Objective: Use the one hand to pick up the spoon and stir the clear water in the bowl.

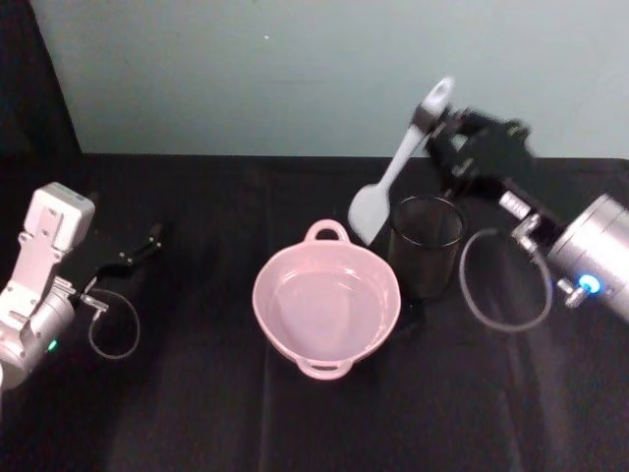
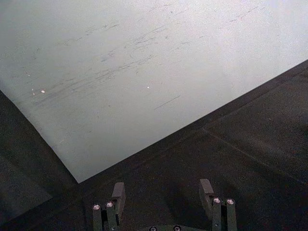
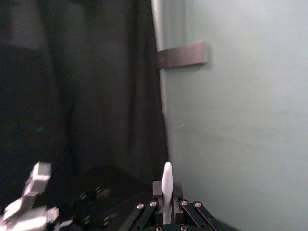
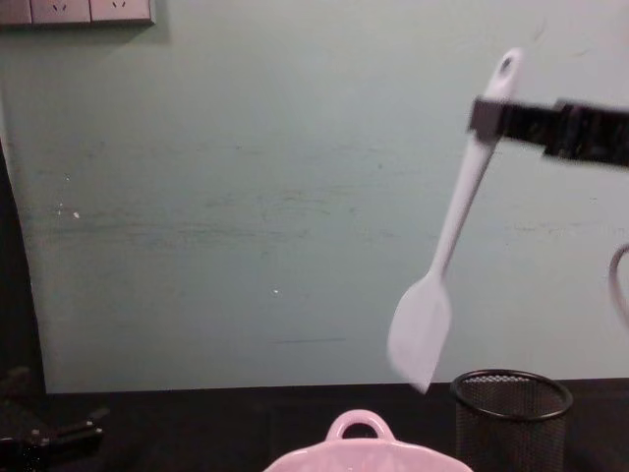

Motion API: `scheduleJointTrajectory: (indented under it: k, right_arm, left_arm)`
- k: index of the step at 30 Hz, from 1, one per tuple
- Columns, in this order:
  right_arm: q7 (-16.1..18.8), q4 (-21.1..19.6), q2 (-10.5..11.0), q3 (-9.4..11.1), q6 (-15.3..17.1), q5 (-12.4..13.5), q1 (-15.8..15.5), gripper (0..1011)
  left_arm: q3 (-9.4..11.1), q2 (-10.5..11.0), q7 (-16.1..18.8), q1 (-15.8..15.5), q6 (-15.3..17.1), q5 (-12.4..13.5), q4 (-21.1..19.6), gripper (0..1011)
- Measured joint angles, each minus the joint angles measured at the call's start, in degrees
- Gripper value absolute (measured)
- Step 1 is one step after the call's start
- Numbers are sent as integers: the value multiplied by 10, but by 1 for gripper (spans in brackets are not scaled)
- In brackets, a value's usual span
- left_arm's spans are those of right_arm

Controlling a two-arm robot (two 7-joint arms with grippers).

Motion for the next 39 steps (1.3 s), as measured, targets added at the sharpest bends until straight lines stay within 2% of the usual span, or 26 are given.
scheduleJointTrajectory:
  k: [4,5,9,13,15,16,19,30,39]
  right_arm:
    - [29,23,0,-25,-5,-9,5,117]
    - [35,35,-1,-35,-8,-18,7,117]
    - [45,61,-6,-55,-16,-42,13,117]
    - [50,83,-7,-68,-18,-70,23,117]
    - [51,86,-6,-69,-17,-75,25,117]
    - [58,98,-4,-75,-13,-89,32,117]
    - [66,106,-3,-79,-7,-97,35,117]
    - [97,117,-9,-93,7,-88,38,117]
    - [107,134,-31,-115,12,-76,54,117]
  left_arm:
    - [0,0,0,0,0,0,0,1011]
    - [0,0,0,0,0,0,0,1011]
    - [0,0,0,0,0,0,0,1011]
    - [0,0,0,0,0,0,0,1011]
    - [0,0,0,0,0,0,0,1011]
    - [0,0,0,0,0,0,0,1011]
    - [0,0,0,0,0,0,0,1011]
    - [0,0,0,0,0,0,0,1011]
    - [0,0,0,0,0,0,0,1011]
